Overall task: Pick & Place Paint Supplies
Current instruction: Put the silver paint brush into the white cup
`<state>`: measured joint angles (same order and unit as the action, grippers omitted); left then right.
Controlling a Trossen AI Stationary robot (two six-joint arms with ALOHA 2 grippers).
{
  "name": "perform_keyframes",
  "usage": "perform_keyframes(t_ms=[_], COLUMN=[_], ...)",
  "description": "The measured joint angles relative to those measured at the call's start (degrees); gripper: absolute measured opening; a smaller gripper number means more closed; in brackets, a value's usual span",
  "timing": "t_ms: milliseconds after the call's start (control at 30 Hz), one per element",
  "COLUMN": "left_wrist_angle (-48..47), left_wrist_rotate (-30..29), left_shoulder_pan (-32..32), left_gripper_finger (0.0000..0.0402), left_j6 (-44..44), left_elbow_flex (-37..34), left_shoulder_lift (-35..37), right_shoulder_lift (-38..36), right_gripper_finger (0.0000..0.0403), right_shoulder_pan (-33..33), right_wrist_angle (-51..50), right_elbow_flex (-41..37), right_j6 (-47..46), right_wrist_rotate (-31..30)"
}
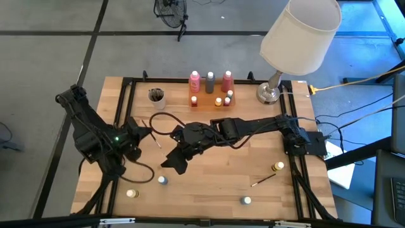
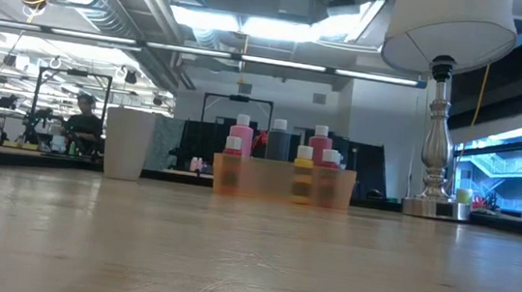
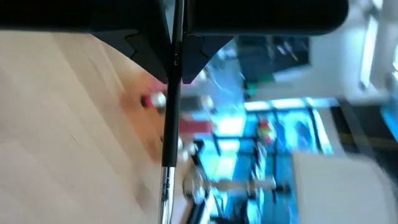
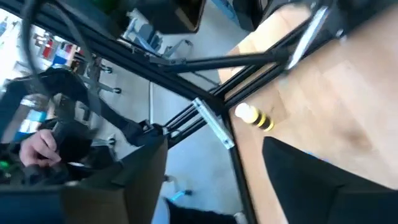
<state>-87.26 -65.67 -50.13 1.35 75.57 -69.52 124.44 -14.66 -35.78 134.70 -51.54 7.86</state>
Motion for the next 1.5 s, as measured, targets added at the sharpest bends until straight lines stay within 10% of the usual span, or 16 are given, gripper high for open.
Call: perform_keyframes(t_ms=[267, 733, 1500], left_wrist_angle=[-2.6, -2.8, 9.7], left_wrist_rotate=[-0.6, -22.5, -24.6], left_shoulder_pan=[0.3, 0.4, 6.9], left_gripper_finger=[0.0013, 0.0013, 0.0013], left_j6=[-31.9, -59.0, -99.7], left_elbow_flex=[0.1, -1.5, -32.0], left_shoulder_lift=[4.8, 27.0, 33.3], right_shoulder_lift=[0.0, -3.4, -11.2], right_gripper_finger=[0.0312, 0.0307, 0.0307], right_shoulder_pan=[-0.1, 4.1, 13.3], right_wrist_angle=[8.4, 8.1, -16.5], right_elbow_flex=[0.0, 0.2, 0.3], right_j6=[14.6, 34.2, 52.8], right_wrist_rotate=[-0.9, 21.0, 24.3])
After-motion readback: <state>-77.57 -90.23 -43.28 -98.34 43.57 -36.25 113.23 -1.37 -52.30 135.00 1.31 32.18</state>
